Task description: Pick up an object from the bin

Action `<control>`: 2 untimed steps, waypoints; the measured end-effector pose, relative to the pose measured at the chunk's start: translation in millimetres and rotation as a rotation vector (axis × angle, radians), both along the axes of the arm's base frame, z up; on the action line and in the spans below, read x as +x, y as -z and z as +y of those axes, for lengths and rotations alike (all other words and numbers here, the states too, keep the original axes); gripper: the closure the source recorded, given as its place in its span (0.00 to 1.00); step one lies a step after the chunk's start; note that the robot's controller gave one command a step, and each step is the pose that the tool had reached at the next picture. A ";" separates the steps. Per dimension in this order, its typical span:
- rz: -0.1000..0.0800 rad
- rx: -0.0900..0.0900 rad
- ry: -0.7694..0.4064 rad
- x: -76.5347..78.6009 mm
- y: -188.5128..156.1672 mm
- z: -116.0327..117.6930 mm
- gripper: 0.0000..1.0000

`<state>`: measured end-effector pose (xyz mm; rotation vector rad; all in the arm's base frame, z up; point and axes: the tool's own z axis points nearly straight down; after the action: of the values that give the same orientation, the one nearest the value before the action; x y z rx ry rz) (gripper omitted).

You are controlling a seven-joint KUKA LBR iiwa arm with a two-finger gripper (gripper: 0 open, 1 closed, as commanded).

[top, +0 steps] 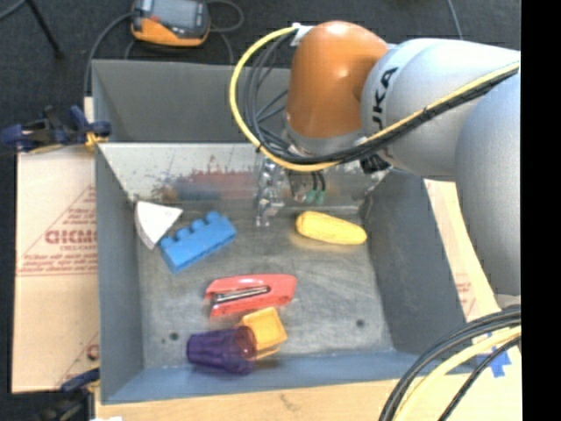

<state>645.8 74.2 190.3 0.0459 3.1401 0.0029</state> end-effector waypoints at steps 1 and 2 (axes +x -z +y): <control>-0.019 0.002 0.054 6.7 -5.8 32.9 1.00; -0.002 0.002 0.129 -10.9 45.4 31.2 1.00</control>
Offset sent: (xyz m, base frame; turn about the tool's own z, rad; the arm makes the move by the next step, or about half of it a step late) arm -0.0130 0.0280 -0.0476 0.1350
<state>634.9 105.5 144.9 0.2475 3.1286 0.0054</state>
